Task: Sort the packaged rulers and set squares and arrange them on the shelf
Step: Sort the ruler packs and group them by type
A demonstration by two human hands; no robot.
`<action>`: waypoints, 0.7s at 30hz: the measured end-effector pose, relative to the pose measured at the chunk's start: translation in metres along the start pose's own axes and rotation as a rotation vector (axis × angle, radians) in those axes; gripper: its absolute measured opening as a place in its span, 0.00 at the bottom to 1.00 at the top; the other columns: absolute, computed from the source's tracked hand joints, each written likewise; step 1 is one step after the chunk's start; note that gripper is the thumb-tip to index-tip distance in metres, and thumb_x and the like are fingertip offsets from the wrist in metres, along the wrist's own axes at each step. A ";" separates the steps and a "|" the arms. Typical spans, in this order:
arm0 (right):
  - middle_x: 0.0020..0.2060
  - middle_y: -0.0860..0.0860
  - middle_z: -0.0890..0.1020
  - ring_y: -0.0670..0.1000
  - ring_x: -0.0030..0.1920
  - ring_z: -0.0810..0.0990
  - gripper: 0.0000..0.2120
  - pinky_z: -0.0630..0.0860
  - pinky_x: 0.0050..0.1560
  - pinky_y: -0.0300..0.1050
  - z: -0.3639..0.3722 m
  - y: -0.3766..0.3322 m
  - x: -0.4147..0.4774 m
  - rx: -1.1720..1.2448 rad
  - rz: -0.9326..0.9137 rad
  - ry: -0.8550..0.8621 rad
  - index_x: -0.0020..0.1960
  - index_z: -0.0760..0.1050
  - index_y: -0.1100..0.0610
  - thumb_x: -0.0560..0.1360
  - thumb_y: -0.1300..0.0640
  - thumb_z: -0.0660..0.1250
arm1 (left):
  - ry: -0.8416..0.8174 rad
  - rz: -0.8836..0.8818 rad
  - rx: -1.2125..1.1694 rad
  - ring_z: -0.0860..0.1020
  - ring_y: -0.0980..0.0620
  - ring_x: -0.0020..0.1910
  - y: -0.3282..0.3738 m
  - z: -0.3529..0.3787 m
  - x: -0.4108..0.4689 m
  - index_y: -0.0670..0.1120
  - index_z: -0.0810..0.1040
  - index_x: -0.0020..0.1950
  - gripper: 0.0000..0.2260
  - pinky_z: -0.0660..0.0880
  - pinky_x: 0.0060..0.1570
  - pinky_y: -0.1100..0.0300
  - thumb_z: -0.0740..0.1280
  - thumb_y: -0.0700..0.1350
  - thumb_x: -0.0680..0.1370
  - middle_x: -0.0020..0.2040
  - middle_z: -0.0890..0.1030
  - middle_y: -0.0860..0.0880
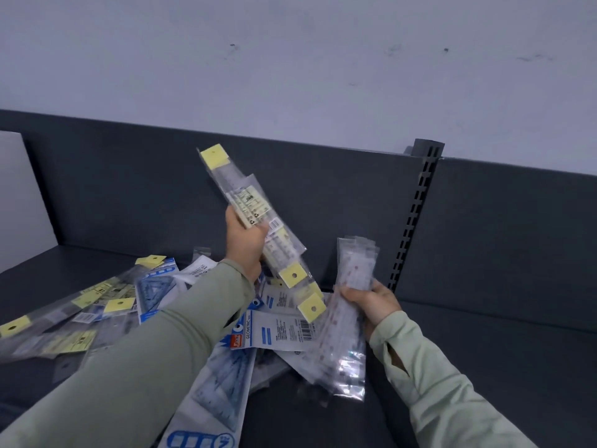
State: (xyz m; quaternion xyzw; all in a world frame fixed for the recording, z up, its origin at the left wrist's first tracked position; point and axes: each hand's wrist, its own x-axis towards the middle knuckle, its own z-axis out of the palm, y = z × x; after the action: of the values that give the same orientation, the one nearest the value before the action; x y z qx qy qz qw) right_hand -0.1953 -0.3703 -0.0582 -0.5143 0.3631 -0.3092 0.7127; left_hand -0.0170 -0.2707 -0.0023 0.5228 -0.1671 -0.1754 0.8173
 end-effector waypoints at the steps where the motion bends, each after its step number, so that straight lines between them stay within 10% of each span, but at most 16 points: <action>1: 0.48 0.59 0.82 0.60 0.44 0.81 0.16 0.78 0.52 0.57 -0.002 -0.006 -0.004 0.010 -0.033 -0.002 0.55 0.75 0.60 0.70 0.70 0.71 | -0.025 0.003 0.010 0.79 0.45 0.54 0.002 0.002 -0.003 0.46 0.67 0.66 0.19 0.78 0.54 0.43 0.61 0.31 0.79 0.54 0.78 0.46; 21: 0.46 0.59 0.82 0.61 0.45 0.82 0.10 0.79 0.52 0.57 -0.110 -0.070 -0.095 -0.058 -0.225 0.306 0.47 0.76 0.59 0.69 0.68 0.73 | -0.776 -0.121 0.490 0.78 0.47 0.57 -0.003 0.105 -0.115 0.46 0.70 0.65 0.15 0.75 0.60 0.46 0.61 0.35 0.80 0.59 0.78 0.47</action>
State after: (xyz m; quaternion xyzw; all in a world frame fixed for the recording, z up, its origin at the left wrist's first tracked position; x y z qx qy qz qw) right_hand -0.3436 -0.3690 0.0048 -0.5188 0.4163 -0.4509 0.5952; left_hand -0.1667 -0.3029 0.0264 0.6051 -0.4664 -0.3609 0.5348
